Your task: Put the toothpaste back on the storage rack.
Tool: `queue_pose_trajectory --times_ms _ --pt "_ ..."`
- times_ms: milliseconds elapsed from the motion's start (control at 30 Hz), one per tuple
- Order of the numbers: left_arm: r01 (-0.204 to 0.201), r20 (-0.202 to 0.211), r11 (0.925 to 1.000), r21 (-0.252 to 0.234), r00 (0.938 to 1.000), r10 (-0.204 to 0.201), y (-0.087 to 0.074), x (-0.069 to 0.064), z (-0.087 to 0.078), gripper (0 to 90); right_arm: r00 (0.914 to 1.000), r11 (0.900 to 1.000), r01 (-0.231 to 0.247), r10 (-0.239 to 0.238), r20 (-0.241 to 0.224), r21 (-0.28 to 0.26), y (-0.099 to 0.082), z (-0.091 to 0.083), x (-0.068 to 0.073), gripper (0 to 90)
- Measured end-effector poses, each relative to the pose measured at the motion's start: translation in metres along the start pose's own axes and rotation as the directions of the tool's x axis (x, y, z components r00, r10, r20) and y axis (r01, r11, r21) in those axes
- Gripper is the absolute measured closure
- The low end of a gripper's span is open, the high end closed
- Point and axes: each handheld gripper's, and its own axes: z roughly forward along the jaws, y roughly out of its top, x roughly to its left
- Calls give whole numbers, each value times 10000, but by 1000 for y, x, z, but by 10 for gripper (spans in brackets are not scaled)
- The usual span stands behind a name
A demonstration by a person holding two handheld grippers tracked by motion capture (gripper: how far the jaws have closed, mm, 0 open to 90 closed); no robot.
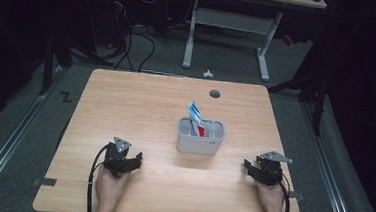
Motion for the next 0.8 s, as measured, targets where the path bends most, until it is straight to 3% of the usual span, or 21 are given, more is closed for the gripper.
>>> queue_pose_trajectory --times_ms 800 --pt "-4 0 10000 2 10000 4 0 0 0 278 10000 10000 -17 18 -33 42 0 0 0 405"
